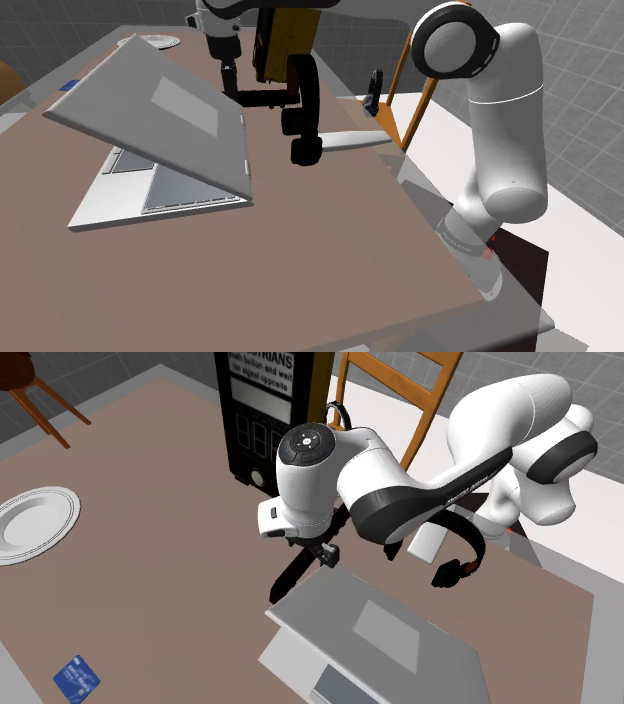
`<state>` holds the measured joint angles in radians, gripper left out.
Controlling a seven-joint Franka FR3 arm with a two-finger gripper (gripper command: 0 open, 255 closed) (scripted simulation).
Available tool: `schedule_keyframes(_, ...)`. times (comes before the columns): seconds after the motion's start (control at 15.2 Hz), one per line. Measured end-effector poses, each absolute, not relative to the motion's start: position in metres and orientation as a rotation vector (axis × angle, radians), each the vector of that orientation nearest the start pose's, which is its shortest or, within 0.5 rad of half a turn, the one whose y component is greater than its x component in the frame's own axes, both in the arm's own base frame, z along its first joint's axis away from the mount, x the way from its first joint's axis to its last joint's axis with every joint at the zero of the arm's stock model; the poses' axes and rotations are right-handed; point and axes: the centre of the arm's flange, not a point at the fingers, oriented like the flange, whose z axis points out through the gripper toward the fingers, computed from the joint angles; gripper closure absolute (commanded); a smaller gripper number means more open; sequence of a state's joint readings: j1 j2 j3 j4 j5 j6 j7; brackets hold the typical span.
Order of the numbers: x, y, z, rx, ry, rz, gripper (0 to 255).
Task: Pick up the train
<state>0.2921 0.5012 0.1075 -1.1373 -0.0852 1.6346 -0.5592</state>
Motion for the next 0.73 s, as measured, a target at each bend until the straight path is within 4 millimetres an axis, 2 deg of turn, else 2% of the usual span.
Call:
schedule_keyframes(0.07, 0.658, 0.246, 0.522, -2.827, -1.451, 0.007, 255)
schedule_keyframes(0.2, 0.66, 0.254, 0.507, -2.823, -1.452, 0.032, 255)
schedule_keyframes(0.33, 0.656, 0.249, 0.509, -2.823, -1.45, 0.042, 255)
schedule_keyframes(0.73, 0.656, 0.249, 0.538, -2.822, -1.451, 0.052, 255)
